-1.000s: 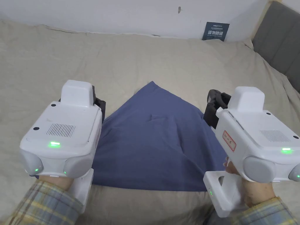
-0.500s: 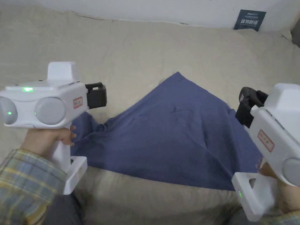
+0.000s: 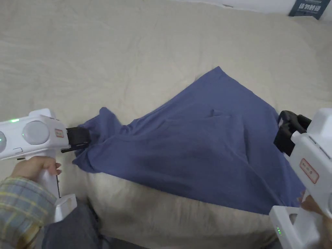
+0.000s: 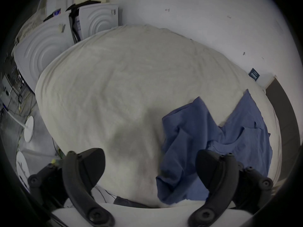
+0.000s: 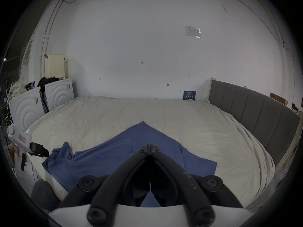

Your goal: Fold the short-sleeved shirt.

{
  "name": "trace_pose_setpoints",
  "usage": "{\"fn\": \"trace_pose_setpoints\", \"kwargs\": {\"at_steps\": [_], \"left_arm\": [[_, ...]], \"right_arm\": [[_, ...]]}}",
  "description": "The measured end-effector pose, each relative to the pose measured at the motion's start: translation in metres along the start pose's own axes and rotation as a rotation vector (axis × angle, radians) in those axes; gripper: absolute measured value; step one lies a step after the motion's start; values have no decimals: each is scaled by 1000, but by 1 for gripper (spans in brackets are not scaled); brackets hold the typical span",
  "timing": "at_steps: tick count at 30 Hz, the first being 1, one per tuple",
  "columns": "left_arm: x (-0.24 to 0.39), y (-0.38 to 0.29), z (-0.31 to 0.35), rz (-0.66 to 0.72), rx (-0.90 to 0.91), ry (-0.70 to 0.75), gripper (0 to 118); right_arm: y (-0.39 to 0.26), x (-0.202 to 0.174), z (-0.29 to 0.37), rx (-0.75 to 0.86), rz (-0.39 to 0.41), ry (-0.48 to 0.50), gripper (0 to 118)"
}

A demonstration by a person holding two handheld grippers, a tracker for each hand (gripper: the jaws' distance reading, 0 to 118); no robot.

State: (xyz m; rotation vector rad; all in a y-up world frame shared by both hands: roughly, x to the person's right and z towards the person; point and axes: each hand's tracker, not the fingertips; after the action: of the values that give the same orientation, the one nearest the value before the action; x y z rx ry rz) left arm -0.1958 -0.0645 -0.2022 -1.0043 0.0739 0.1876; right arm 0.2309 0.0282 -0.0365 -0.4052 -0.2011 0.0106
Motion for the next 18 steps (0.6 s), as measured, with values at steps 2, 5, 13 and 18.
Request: {"fn": "trace_pose_setpoints", "kwargs": {"at_steps": [2,5,13,18], "left_arm": [[3,0,-10,40,-14,-9,107],[10,4,-20,64,-24,-36,100],[32,0,-30,-124,-66,17,12],[26,4,-15,-100,-19,-25,2]], "right_arm": [[-3,-4,-4,-14,14,4,1],[-6,-9,-9,-35,24,11,1],[-9,-9,-18,-60,35,5,1],[12,-2,-33,-81,49,28,1]]}}
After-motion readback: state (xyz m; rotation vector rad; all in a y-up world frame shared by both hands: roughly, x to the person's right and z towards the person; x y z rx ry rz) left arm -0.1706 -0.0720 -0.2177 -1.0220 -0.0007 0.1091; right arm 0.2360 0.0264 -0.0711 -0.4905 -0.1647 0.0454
